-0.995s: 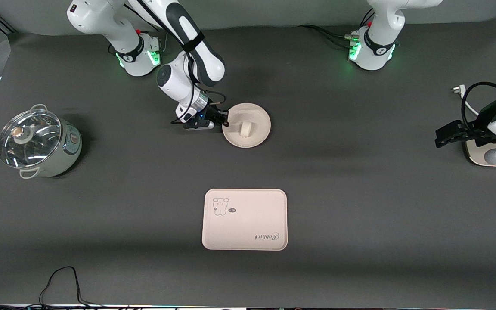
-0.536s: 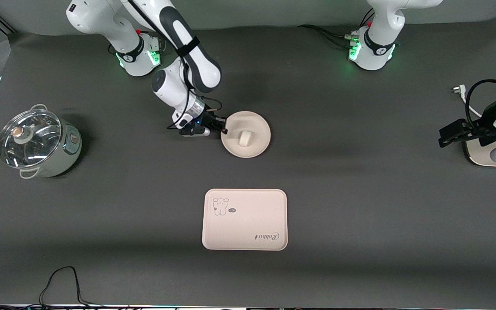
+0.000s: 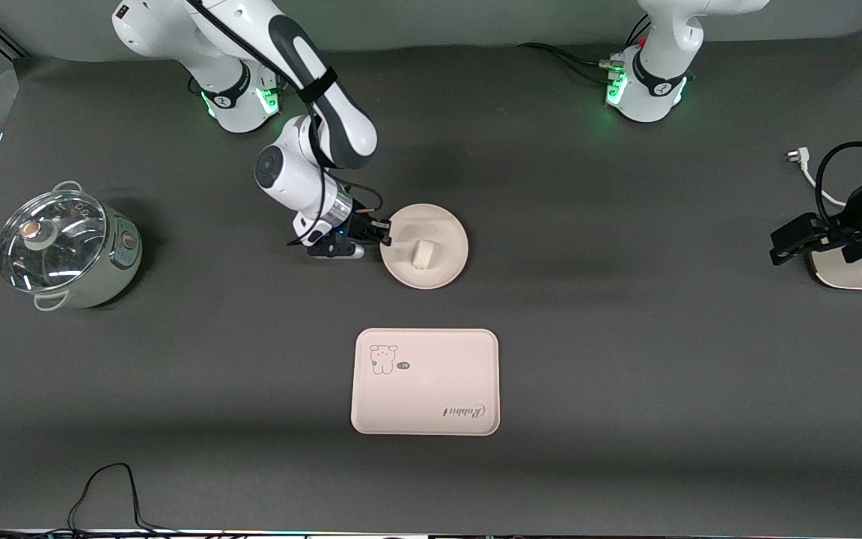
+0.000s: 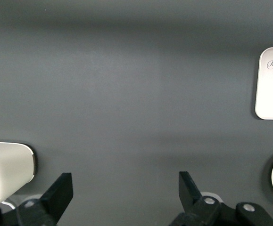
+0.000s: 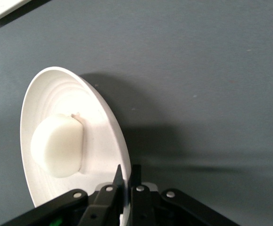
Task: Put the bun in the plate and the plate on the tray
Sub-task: 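Lift the plate with the right gripper and carry it toward the tray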
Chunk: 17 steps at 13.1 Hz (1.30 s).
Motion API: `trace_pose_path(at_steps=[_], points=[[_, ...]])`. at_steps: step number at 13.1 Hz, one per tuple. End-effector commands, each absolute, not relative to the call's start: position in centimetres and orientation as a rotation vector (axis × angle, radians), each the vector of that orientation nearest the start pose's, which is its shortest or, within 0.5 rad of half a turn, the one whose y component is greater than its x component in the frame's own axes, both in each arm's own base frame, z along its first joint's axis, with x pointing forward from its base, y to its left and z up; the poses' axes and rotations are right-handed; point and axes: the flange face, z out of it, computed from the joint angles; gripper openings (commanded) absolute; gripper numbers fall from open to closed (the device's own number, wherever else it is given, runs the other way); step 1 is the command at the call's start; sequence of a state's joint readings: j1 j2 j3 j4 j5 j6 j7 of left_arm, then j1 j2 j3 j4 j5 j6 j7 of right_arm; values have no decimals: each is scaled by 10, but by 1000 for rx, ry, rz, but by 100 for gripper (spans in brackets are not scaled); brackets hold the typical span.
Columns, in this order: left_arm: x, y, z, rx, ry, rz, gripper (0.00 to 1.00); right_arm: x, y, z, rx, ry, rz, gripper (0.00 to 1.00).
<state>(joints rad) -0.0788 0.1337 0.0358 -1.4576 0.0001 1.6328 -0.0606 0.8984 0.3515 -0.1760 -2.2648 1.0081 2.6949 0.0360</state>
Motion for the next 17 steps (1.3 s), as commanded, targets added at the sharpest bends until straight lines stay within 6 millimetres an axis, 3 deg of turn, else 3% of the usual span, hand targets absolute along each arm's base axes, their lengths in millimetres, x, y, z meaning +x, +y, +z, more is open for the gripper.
trace_pose_path(at_steps=[1, 4, 7, 10, 12, 14, 16, 17], points=[[600, -33, 607, -3121, -10, -74, 100, 446, 329, 263, -2668, 294, 147, 0], [600, -35, 607, -3123, -3, -69, 100, 487, 311, 312, -2669, 236, 193, 0], [600, -37, 608, -3123, 2, -81, 100, 527, 330, 366, -2714, 219, 150, 0], [601, -40, 607, -3131, 6, -81, 100, 578, 313, 392, -2700, 249, 131, 0], [601, -39, 607, -3134, 4, -80, 100, 609, 301, 387, -2706, 277, 99, 0], [602, -38, 605, -3135, 3, -78, 100, 637, 313, 371, -2728, 268, 56, 0], [602, -38, 605, -3135, 3, -75, 100, 665, 310, 343, -2701, 319, 52, 0], [602, -37, 605, -3135, 1, -75, 100, 680, 300, 328, -2692, 335, 49, 0]])
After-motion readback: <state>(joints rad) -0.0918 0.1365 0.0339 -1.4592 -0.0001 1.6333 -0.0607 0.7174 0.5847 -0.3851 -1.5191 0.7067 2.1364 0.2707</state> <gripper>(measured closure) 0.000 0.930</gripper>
